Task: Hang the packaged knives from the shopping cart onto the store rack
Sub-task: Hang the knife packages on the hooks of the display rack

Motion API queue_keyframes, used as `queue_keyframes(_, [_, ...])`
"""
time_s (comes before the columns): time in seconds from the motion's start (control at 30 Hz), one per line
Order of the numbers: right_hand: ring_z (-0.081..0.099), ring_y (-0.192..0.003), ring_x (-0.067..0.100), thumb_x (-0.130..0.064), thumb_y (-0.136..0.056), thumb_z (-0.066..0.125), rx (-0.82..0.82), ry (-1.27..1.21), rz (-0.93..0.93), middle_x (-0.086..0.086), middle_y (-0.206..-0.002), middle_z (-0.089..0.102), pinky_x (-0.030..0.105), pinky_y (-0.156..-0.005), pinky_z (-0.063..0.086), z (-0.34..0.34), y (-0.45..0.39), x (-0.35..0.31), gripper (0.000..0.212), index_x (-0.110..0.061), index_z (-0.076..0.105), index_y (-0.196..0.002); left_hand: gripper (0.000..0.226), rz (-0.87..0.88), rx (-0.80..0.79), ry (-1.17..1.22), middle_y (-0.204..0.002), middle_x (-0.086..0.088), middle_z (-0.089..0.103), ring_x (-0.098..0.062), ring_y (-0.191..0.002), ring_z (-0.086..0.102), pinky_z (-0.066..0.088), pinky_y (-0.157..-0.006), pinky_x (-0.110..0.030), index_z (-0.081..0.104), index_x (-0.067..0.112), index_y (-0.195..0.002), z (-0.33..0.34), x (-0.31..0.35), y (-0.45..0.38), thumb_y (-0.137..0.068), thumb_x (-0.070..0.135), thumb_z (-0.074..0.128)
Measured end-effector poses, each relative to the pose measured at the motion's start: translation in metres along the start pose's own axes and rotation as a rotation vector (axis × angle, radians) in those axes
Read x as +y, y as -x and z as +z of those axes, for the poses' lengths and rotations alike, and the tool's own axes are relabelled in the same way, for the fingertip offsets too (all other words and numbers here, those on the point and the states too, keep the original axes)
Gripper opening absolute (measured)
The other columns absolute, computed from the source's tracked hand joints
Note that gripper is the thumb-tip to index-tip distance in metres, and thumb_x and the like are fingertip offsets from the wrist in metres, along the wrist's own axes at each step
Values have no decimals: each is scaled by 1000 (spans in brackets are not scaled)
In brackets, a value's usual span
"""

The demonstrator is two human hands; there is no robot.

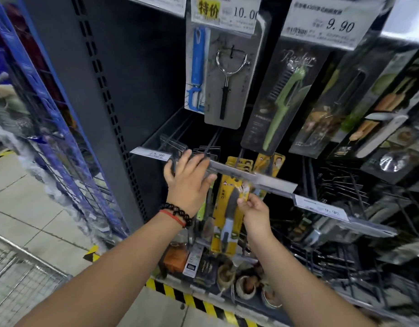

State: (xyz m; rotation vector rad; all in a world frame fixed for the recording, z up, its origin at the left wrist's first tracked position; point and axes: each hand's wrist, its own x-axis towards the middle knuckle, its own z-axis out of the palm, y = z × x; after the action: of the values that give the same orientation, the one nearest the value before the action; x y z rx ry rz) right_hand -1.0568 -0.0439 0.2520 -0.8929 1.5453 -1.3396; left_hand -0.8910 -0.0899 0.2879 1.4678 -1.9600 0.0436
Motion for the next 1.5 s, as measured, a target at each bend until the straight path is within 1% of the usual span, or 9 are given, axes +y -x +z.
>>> queue_keyframes(0.27, [58, -82, 3, -8, -99, 54, 73, -4, -18, -13, -87, 64, 16, -75, 42, 8, -4, 3, 20, -25, 62, -90, 55, 37, -22, -21, -143, 3, 45, -19, -142, 16, 3, -113, -50, 51, 22, -133, 8, -7, 0, -96, 55, 29])
queue_keyframes(0.4, [59, -92, 12, -8, -100, 52, 81, 6, 4, -7, -97, 65, 20, -81, 43, 10, -13, 5, 13, -14, 62, -105, 51, 45, 5, 5, -137, 4, 51, -20, -139, 22, 10, -112, -53, 54, 21, -129, 10, -8, 0, -96, 53, 32])
queue_keyframes(0.53, [55, -119, 23, -13, -99, 54, 128, 0, 81, 7, -123, 60, 31, -98, 39, 15, -29, 6, 34, -2, 55, -131, 51, 50, 8, 15, -136, 4, 51, -20, -139, 22, 8, -112, -51, 53, 22, -130, 11, -8, 1, -96, 53, 32])
queue_keyframes(0.7, [60, -103, 25, -17, -98, 56, 194, -1, 205, 10, -113, 67, 35, -87, 41, 19, -51, 3, 19, -7, 65, -112, 48, 49, -8, 23, -137, 5, 50, -19, -139, 20, 8, -114, -52, 51, 22, -131, 11, -9, 1, -97, 51, 34])
queue_keyframes(0.9, [54, -111, 23, -23, -99, 55, 162, 80, 152, 4, -116, 61, 33, -91, 37, 11, -47, -1, 28, -9, 61, -122, 48, 45, -48, 7, -140, 6, 47, -18, -141, 17, 5, -115, -51, 49, 22, -134, 6, -8, 2, -97, 50, 35])
queue_keyframes(1.1, [60, -103, 27, -25, -97, 56, 173, 340, 129, 5, -112, 66, 31, -84, 43, -9, -28, 14, 18, -10, 64, -104, 58, 60, -117, 40, -160, 4, 13, -8, -146, -9, -13, -115, -39, 21, 22, -151, -2, -6, 21, -98, 43, 33])
queue_keyframes(1.23, [58, -91, 14, -20, -98, 53, 119, 535, -16, -2, -103, 64, 24, -72, 38, -19, 0, 10, 17, -13, 67, -104, 53, 112, -123, 223, -154, -3, 31, -17, -146, 15, 15, -119, -41, 41, 16, -142, 1, -8, 55, -93, 35, 37])
queue_keyframes(1.4, [57, -68, 10, -19, -96, 52, 114, 705, -141, -7, -79, 63, 25, -61, 42, -26, 39, 5, 12, -22, 63, -94, 45, 39, -475, 283, -143, 3, 45, -16, -132, 41, 38, -107, -35, 44, 19, -140, 13, -5, 85, -98, 35, 40])
queue_keyframes(1.5, [56, -69, 9, -20, -95, 52, 94, 794, -174, -8, -80, 62, 26, -62, 41, -32, 67, 8, 12, -22, 63, -94, 44, 25, -619, 247, -139, 4, 48, -17, -119, 52, 46, -95, -33, 44, 25, -138, 9, -3, 98, -99, 41, 36])
